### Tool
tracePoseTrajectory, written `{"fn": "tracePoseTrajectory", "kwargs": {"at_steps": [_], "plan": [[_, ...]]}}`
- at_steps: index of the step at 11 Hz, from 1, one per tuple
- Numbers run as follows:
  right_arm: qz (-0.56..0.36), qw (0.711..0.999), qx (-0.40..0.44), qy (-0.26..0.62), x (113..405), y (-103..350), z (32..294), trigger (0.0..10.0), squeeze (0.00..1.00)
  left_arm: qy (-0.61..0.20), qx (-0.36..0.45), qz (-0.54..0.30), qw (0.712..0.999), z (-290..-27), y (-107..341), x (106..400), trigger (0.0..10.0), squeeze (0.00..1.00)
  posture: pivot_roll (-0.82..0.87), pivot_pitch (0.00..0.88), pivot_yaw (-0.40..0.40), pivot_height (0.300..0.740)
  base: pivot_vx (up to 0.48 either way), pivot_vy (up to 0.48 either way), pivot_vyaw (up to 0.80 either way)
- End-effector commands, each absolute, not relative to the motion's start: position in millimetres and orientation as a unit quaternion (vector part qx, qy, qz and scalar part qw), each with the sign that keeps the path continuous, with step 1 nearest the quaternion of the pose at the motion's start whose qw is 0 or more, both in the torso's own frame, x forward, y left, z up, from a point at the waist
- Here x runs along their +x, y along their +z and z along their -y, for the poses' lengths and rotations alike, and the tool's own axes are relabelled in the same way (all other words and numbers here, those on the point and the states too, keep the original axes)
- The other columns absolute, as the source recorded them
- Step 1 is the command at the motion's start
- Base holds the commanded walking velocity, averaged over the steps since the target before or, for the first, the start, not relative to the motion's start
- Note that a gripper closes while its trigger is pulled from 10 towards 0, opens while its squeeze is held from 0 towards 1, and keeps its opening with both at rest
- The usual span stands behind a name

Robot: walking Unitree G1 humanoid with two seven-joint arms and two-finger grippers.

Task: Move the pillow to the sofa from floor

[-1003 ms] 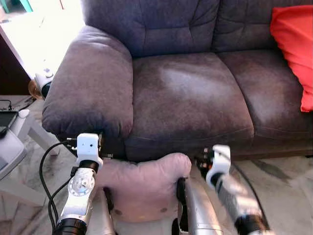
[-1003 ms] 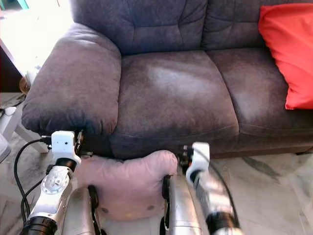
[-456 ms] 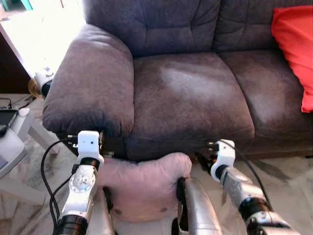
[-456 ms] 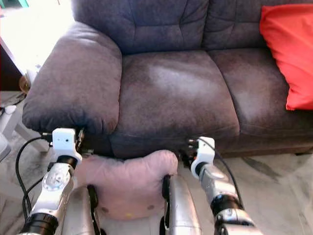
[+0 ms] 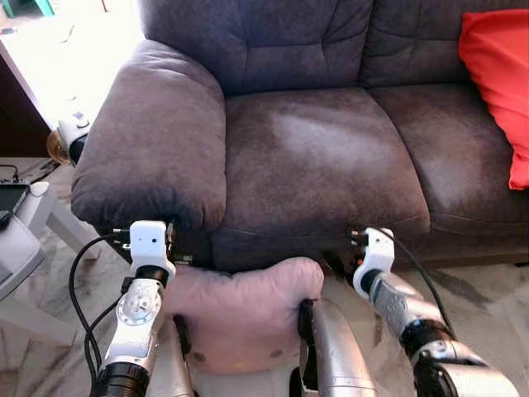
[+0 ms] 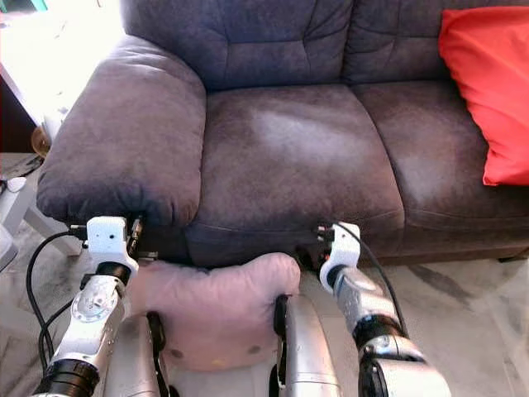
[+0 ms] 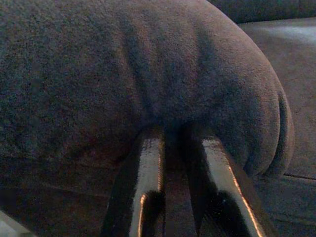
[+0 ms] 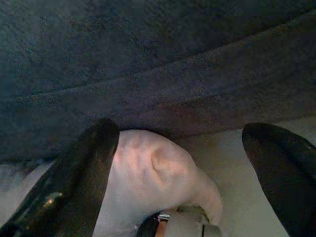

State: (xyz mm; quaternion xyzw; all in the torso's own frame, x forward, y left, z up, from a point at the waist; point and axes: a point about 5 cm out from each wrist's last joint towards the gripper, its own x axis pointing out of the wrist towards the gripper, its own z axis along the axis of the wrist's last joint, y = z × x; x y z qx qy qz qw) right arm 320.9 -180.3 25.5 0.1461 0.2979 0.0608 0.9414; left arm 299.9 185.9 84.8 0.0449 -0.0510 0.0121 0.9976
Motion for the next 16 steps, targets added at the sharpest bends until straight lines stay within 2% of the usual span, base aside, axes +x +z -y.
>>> {"fn": "tracePoseTrajectory", "kwargs": {"at_steps": [1,2,3,5,6,7,8,9,10,11,13,15,16], "plan": [[-0.301,0.939,0.153,0.063,322.1,26.1,178.9,10.0,0.00,0.017,0.041,0.031,0.999,-186.6,79.4,299.0,10.0,0.00,0.05,0.130,-0.062,0.490,0.000,0.000,0.00],[-0.251,0.955,0.151,0.042,332.7,40.1,184.0,10.0,0.00,0.017,0.039,0.034,0.999,-185.4,81.0,300.2,10.0,0.00,0.05,0.140,-0.064,0.490,0.000,0.000,0.00],[-0.170,0.979,0.109,0.033,346.1,64.8,193.5,10.0,0.00,0.013,0.039,0.039,0.998,-183.2,83.4,302.8,10.0,0.00,0.05,0.153,-0.063,0.490,0.000,0.000,0.00],[-0.080,0.996,0.034,0.021,356.8,92.3,199.3,10.0,0.00,0.005,0.039,0.043,0.998,-177.4,86.7,309.1,10.0,0.00,0.04,0.165,-0.060,0.490,0.000,0.000,0.00],[-0.070,0.996,0.058,0.008,355.6,92.3,199.6,10.0,0.00,0.005,0.040,0.044,0.998,-177.0,88.0,311.2,10.0,0.00,0.04,0.169,-0.059,0.490,0.000,0.000,0.00],[-0.084,0.993,0.081,0.034,351.1,82.4,188.1,10.0,0.00,0.007,0.040,0.045,0.998,-177.5,88.7,312.3,10.0,0.00,0.04,0.173,-0.056,0.490,0.000,0.000,0.00],[-0.121,0.986,0.055,0.096,339.4,62.2,167.1,10.0,0.00,0.010,0.041,0.048,0.998,-177.8,89.7,313.3,10.0,0.00,0.04,0.176,-0.053,0.490,0.000,0.000,0.00],[-0.118,0.988,0.062,0.079,330.5,52.7,166.0,10.0,0.00,0.014,0.042,0.053,0.998,-178.6,91.5,314.0,10.0,0.00,0.04,0.179,-0.051,0.490,0.000,0.000,0.00],[-0.079,0.994,0.053,0.055,329.4,59.4,171.6,10.0,0.00,0.016,0.042,0.055,0.997,-179.6,92.1,314.2,10.0,0.00,0.04,0.180,-0.051,0.490,0.000,0.000,0.00],[0.027,0.998,-0.028,-0.040,331.2,91.5,196.1,10.0,0.00,0.018,0.042,0.056,0.997,-180.8,92.1,314.6,10.0,0.00,0.02,0.180,-0.049,0.490,0.000,0.000,0.00],[0.116,0.977,-0.158,-0.086,320.3,119.5,223.1,10.0,0.00,0.018,0.042,0.055,0.997,-179.9,90.4,314.8,10.0,0.00,0.02,0.175,-0.052,0.490,0.000,0.000,0.00],[0.067,0.968,-0.196,-0.142,313.4,104.1,247.3,10.0,0.00,0.019,0.041,0.056,0.997,-179.6,90.5,316.3,10.0,0.00,0.02,0.166,-0.051,0.490,0.000,0.000,0.00],[-0.037,0.990,-0.052,-0.128,315.7,71.1,240.5,10.0,0.00,0.019,0.041,0.057,0.997,-179.5,91.1,317.1,10.0,0.00,0.02,0.156,-0.047,0.490,0.000,0.000,0.00]]}}
